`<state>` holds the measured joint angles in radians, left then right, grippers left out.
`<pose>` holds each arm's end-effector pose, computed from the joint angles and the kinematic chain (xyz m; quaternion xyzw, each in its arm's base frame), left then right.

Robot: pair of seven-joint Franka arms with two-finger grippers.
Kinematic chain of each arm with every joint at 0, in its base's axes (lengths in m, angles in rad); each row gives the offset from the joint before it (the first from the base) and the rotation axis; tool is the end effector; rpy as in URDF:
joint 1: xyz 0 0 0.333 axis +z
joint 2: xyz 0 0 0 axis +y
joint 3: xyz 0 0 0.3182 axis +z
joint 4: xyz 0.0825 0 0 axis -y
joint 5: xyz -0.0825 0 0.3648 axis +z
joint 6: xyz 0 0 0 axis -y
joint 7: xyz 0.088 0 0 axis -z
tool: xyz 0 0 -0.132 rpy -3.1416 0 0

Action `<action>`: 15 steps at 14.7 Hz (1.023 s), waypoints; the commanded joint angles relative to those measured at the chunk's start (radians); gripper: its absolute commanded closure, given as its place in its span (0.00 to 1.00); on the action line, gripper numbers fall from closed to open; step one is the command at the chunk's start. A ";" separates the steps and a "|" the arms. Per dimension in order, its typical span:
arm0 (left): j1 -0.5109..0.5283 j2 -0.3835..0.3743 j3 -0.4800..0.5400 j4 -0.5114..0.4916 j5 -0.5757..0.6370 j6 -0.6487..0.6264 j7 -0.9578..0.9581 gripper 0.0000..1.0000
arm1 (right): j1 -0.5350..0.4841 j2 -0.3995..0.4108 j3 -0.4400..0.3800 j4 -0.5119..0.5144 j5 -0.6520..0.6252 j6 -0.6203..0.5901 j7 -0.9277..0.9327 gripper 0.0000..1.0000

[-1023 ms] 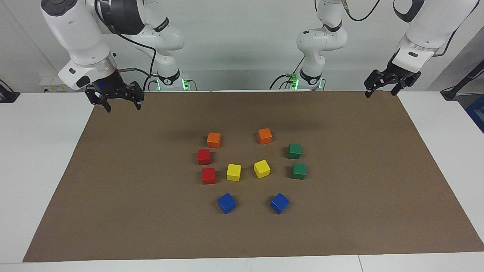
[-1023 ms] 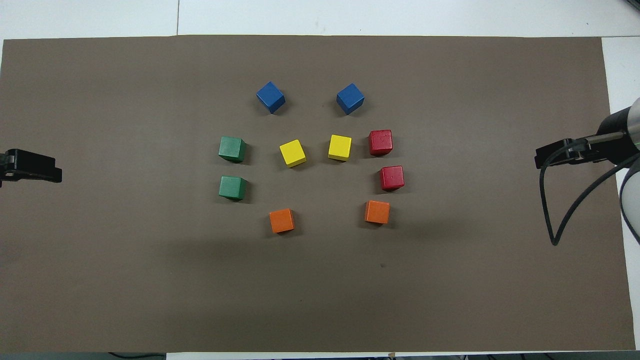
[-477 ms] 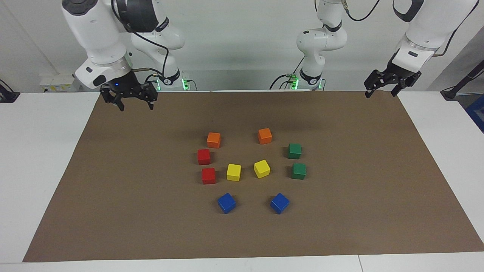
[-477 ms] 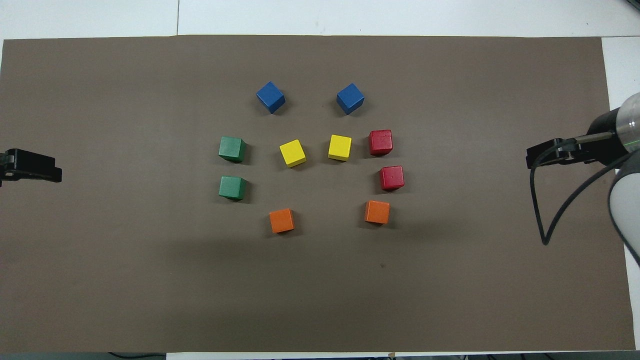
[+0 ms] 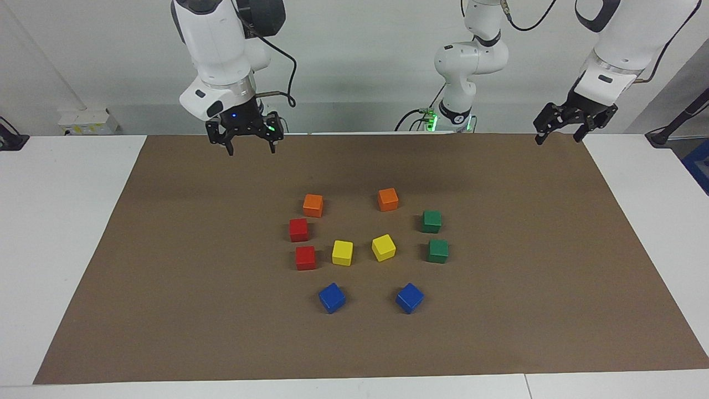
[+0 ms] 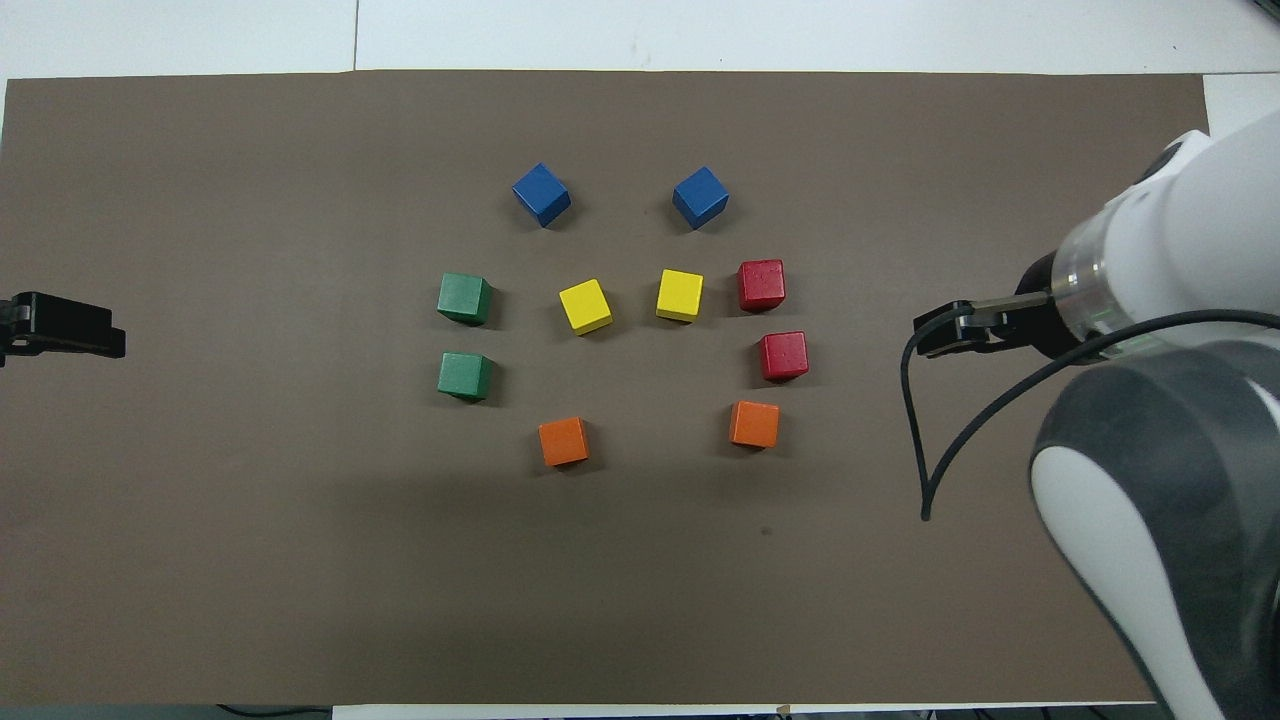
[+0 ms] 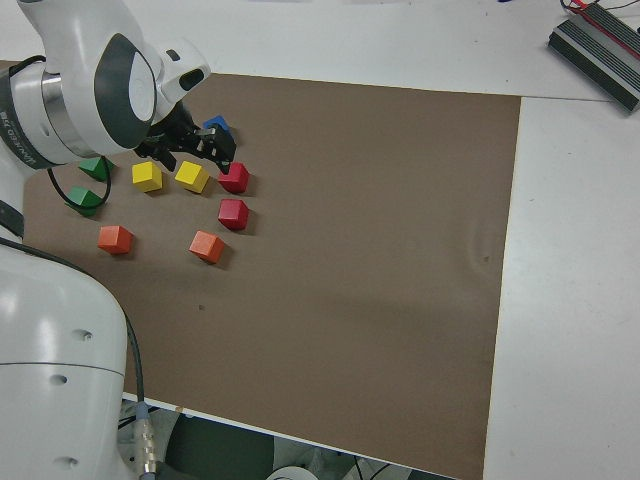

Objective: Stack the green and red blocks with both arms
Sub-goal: 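Reach the left gripper to a green cube while the right gripper reaches red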

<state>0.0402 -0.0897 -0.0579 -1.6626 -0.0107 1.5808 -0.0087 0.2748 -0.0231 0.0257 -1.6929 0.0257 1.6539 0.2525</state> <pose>0.5076 -0.0117 0.6077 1.0000 -0.0044 0.0038 0.0028 0.5074 0.1607 0.5657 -0.9996 -0.0228 0.0111 0.0099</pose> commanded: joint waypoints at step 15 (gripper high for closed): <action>-0.309 0.087 0.004 -0.353 -0.028 0.508 -0.116 0.00 | 0.029 0.311 -0.004 -0.091 0.000 0.480 0.068 0.00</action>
<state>-0.2527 -0.0286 -0.0693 -2.0081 -0.0286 2.0562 -0.1178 0.3141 0.2803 0.0137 -1.7561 0.0330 2.0893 0.3093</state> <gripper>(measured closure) 0.000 0.000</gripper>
